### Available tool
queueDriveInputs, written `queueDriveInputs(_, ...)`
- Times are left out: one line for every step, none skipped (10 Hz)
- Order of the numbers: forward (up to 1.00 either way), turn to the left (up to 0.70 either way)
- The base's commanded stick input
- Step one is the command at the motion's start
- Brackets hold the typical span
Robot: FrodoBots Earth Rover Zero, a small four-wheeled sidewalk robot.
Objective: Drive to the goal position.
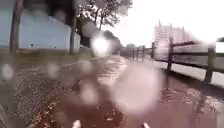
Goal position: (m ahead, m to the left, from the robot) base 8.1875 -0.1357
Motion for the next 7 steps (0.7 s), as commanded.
queueDriveInputs(0.7, 0.0)
queueDriveInputs(0.7, 0.0)
queueDriveInputs(0.7, 0.0)
queueDriveInputs(0.7, 0.0)
queueDriveInputs(0.7, 0.0)
queueDriveInputs(0.7, 0.0)
queueDriveInputs(0.7, 0.0)
